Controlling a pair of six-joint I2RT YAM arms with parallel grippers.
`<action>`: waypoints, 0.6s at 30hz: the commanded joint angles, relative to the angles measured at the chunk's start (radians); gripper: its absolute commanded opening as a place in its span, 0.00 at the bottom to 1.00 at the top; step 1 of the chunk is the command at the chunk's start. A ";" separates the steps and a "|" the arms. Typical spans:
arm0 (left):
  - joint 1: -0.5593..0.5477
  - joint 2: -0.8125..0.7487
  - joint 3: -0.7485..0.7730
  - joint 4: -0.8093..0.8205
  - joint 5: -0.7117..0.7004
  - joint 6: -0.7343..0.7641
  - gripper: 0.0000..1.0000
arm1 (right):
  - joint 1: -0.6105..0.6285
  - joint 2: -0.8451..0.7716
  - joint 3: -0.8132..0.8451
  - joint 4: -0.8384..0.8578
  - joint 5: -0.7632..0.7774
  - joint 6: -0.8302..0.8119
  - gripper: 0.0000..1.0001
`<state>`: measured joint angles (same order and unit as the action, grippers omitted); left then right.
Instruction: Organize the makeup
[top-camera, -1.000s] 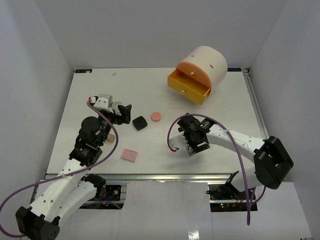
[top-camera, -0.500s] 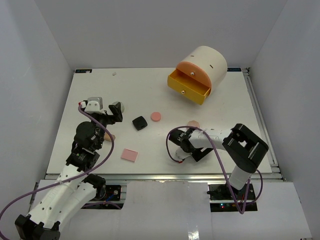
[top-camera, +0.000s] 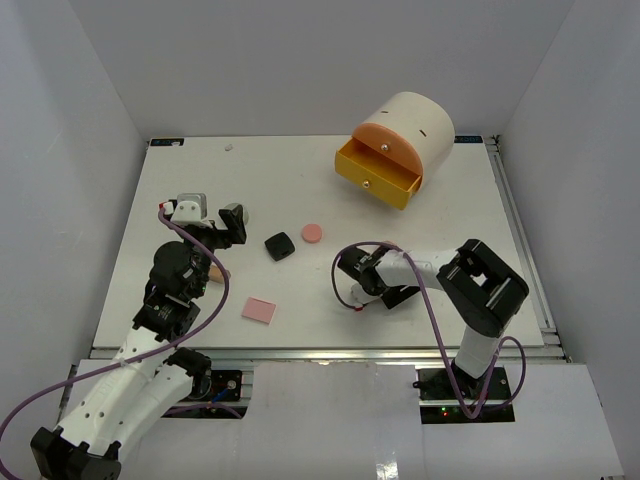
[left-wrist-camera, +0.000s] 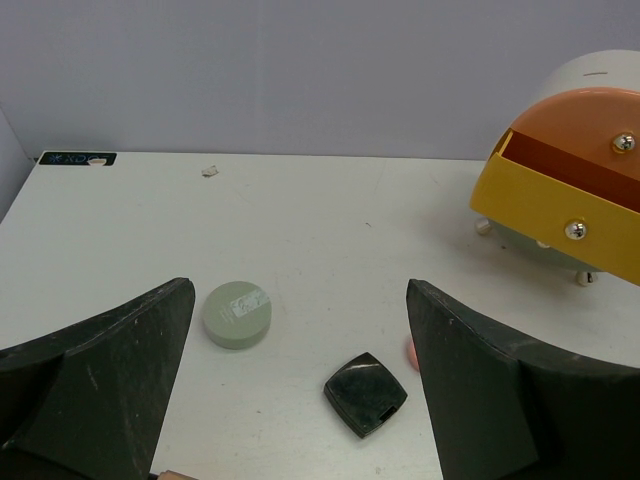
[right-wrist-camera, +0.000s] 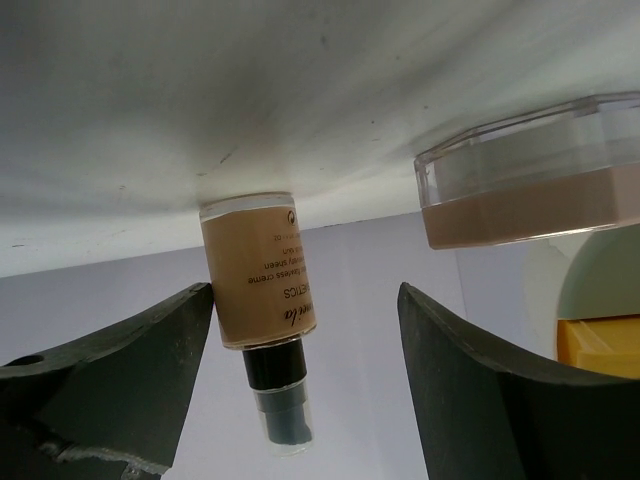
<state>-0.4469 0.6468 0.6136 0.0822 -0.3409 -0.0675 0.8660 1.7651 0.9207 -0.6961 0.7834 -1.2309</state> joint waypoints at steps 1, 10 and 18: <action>0.004 -0.010 -0.003 0.004 0.019 -0.006 0.98 | -0.041 0.057 -0.039 -0.019 0.018 -0.042 0.79; 0.005 -0.010 -0.003 0.004 0.019 -0.006 0.98 | -0.053 0.048 -0.072 -0.034 -0.055 -0.031 0.74; 0.007 -0.006 -0.004 0.004 0.024 -0.007 0.98 | -0.083 0.048 -0.082 -0.050 -0.091 -0.020 0.69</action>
<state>-0.4469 0.6464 0.6136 0.0822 -0.3313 -0.0683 0.8007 1.7574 0.9061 -0.6738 0.7103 -1.2074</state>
